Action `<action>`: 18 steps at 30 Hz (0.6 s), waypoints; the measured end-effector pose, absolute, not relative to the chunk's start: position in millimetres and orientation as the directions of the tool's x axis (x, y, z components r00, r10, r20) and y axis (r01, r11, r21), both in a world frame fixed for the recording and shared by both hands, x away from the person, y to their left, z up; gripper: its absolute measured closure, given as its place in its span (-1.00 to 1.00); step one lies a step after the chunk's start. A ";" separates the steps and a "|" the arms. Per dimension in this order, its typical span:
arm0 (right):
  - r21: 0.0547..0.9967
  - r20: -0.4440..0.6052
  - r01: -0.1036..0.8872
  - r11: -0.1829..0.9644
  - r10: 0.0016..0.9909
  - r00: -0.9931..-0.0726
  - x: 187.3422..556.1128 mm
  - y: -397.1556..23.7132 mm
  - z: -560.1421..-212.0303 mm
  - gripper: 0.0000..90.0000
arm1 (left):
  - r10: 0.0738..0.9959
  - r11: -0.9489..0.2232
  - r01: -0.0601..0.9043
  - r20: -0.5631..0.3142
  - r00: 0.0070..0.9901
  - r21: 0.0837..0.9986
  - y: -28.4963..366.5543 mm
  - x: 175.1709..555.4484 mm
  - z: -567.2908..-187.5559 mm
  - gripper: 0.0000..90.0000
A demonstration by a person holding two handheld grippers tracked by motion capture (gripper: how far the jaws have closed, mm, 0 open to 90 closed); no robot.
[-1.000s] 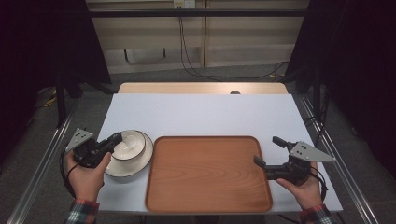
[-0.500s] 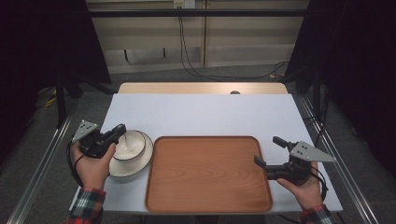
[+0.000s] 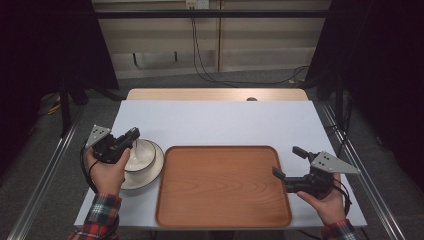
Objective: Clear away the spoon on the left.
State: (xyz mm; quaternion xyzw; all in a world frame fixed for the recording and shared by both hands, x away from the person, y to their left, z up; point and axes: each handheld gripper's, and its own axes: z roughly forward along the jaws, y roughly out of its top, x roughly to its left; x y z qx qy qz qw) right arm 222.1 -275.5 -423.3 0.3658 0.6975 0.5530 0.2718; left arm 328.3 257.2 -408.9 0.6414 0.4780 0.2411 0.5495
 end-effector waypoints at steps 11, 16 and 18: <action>0.970 0.025 0.210 0.121 0.814 -0.580 221.4 -276.2 -423.4 -0.93 | 0.882 0.080 0.351 -0.231 0.410 0.933 256.2 330.5 -409.6 0.90; 0.970 0.022 0.208 0.123 0.812 -0.583 221.3 -276.6 -423.5 -0.93 | 0.877 0.086 0.348 -0.237 0.418 0.934 262.1 327.8 -399.6 0.90; 0.970 0.022 0.209 0.123 0.812 -0.583 221.4 -276.8 -423.8 -0.93 | 0.874 0.088 0.342 -0.238 0.424 0.935 263.2 327.2 -395.4 0.90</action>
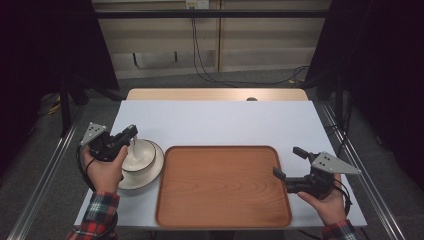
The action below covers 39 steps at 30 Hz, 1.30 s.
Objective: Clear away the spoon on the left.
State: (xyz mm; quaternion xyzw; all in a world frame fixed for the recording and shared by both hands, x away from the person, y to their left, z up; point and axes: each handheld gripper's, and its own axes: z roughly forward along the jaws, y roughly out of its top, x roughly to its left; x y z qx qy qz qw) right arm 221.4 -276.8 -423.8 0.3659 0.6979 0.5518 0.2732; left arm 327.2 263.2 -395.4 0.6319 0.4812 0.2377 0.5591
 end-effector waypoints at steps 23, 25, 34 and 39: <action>0.969 0.025 0.211 0.124 0.808 -0.588 221.5 -276.6 -424.6 -0.93 | 0.836 0.092 0.343 -0.260 0.483 0.935 259.8 325.4 -350.9 0.90; 0.970 0.024 0.211 0.124 0.809 -0.587 221.6 -276.7 -424.6 -0.93 | 0.838 0.087 0.345 -0.256 0.481 0.935 259.1 325.2 -348.7 0.90; 0.969 0.025 0.213 0.124 0.809 -0.587 221.5 -276.3 -424.7 -0.93 | 0.828 0.089 0.341 -0.259 0.496 0.936 256.0 325.2 -336.5 0.90; 0.969 0.025 0.213 0.124 0.809 -0.587 221.5 -276.2 -424.7 -0.93 | 0.822 0.088 0.336 -0.258 0.507 0.938 254.3 324.8 -331.1 0.90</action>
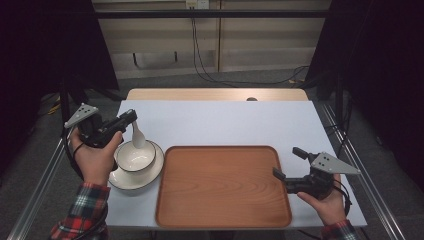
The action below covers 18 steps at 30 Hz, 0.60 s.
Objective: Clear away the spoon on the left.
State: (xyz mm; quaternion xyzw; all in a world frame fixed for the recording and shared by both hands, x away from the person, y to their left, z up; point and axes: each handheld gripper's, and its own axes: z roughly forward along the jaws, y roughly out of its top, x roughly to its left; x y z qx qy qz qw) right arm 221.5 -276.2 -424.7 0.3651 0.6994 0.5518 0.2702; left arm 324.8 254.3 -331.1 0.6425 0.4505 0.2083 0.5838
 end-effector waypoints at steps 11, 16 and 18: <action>0.969 0.026 0.214 0.123 0.810 -0.586 221.4 -276.3 -424.8 -0.93 | 0.798 0.087 0.329 -0.263 0.543 0.940 243.8 323.0 -323.9 0.90; 0.969 0.025 0.213 0.123 0.813 -0.582 221.6 -276.5 -425.0 -0.93 | 0.790 0.072 0.333 -0.257 0.556 0.940 238.5 321.9 -321.5 0.90; 0.969 0.027 0.214 0.121 0.813 -0.582 221.4 -276.6 -425.0 -0.93 | 0.786 0.078 0.334 -0.264 0.560 0.939 236.3 321.9 -321.4 0.90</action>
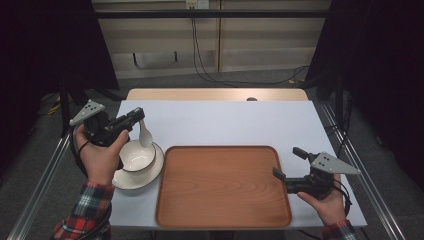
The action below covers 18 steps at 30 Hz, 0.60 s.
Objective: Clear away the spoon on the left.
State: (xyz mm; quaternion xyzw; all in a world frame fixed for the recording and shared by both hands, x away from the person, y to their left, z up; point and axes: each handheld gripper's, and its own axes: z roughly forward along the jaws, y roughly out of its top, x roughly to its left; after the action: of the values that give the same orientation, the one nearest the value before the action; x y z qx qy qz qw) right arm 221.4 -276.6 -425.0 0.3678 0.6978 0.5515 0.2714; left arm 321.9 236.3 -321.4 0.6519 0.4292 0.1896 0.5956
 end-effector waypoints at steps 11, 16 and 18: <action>0.969 0.029 0.216 0.118 0.815 -0.578 220.5 -277.2 -425.4 -0.93 | 0.764 0.082 0.342 -0.280 0.582 0.936 223.6 322.0 -320.5 0.90; 0.969 0.029 0.217 0.120 0.813 -0.582 220.2 -277.6 -425.6 -0.93 | 0.749 0.087 0.346 -0.291 0.596 0.934 219.0 322.9 -323.5 0.90; 0.969 0.031 0.218 0.119 0.813 -0.581 220.0 -277.9 -425.6 -0.93 | 0.744 0.084 0.350 -0.292 0.601 0.933 216.6 322.5 -324.6 0.90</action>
State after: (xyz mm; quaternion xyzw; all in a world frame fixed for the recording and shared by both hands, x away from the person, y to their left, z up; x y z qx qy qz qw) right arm 220.0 -277.9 -425.6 0.3696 0.6978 0.5510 0.2699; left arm 322.5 216.6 -324.6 0.6572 0.4160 0.1620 0.6072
